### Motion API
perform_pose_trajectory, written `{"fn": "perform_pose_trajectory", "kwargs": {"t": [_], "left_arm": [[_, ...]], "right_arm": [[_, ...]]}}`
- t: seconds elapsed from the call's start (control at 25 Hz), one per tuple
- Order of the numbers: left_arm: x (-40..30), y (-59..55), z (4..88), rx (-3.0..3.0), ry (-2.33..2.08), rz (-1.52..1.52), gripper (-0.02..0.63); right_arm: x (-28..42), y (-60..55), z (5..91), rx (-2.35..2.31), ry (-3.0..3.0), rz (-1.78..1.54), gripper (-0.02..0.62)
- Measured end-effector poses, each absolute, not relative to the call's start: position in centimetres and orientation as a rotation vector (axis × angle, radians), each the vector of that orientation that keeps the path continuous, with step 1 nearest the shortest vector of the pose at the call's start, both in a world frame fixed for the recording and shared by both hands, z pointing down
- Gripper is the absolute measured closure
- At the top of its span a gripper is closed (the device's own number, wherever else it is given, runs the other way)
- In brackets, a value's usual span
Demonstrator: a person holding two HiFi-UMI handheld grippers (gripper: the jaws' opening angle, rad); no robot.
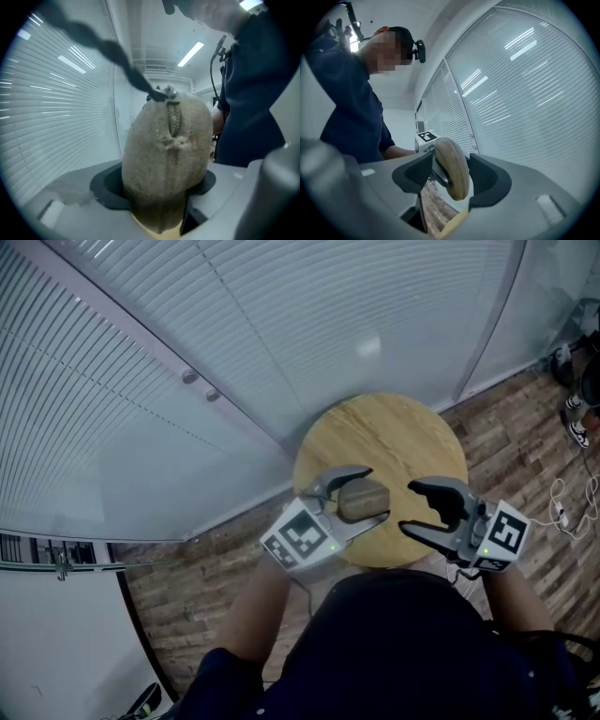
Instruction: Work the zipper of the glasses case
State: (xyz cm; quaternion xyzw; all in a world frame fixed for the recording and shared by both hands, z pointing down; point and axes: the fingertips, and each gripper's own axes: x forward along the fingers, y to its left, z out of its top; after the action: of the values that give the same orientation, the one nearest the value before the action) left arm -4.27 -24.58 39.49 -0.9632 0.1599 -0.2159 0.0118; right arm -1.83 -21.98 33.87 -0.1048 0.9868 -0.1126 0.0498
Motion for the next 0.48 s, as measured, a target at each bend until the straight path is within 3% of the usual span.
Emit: {"fn": "perform_pose_trajectory", "kwargs": {"t": [0.24,0.48], "left_arm": [[-1.5,-24.0,43.8,-2.82,0.332,-0.992,0.295],[-1.2,-23.3,45.4,-2.694,0.25,-1.117,0.295]], "right_arm": [[-2.2,-22.2,31.0,-0.292,3.055,-0.184,0.346],[-4.3,-21.9,32.9,-0.163,3.278,-0.129,0.376]]}}
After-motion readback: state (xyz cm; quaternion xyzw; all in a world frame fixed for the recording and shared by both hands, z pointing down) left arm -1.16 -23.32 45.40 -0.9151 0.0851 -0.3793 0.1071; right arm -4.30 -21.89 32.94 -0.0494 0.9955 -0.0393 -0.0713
